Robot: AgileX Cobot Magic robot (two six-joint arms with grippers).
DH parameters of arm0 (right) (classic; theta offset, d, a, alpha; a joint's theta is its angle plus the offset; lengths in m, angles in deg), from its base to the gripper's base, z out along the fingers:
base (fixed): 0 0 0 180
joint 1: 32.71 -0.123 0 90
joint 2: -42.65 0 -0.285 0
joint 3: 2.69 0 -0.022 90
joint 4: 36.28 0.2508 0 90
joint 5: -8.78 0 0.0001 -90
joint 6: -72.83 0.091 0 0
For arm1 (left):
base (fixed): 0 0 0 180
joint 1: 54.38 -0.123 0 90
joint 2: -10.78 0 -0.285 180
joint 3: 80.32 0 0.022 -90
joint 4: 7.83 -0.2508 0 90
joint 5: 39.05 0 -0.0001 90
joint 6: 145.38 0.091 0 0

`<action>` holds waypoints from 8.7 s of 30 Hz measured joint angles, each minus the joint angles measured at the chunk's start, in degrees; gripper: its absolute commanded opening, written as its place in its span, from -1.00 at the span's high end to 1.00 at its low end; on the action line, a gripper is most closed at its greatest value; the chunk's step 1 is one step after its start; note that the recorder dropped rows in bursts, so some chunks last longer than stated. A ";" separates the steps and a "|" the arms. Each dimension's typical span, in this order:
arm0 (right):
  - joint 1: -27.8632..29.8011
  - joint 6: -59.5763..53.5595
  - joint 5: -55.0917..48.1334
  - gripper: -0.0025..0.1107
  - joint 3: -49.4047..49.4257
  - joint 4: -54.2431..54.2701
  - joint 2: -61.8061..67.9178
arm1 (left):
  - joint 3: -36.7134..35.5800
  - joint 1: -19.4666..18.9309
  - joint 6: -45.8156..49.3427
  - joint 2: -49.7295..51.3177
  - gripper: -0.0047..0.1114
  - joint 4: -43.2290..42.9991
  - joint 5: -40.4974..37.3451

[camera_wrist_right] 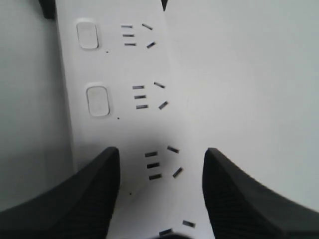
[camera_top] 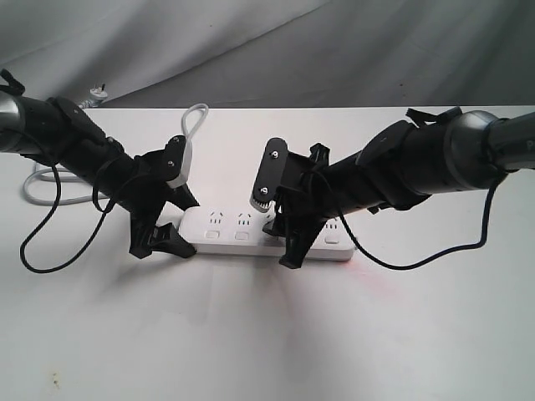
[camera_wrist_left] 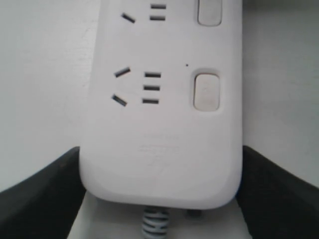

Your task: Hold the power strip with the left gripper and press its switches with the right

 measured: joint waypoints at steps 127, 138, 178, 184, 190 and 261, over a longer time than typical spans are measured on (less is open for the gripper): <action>3.37 -0.04 1.94 0.11 6.37 3.24 -3.28 | 0.00 0.00 0.00 0.13 -0.02 0.21 -0.10; 3.37 0.38 2.04 0.11 7.87 6.92 -2.39 | 0.00 0.00 0.00 0.13 -0.02 0.21 -0.10; 4.98 -5.66 4.48 0.11 12.02 5.58 -10.51 | 0.00 0.20 0.10 0.13 -0.02 0.31 -0.34; 5.67 -5.51 5.34 0.11 13.39 5.43 -10.51 | 0.00 0.20 0.10 0.13 -0.02 0.31 -0.34; 6.64 -5.51 6.41 0.11 13.39 5.43 -9.79 | 0.00 0.20 0.10 0.13 -0.02 0.31 -0.34; 8.12 3.99 10.92 0.96 36.25 16.46 -59.09 | 0.00 0.20 0.10 0.13 -0.02 0.21 -0.34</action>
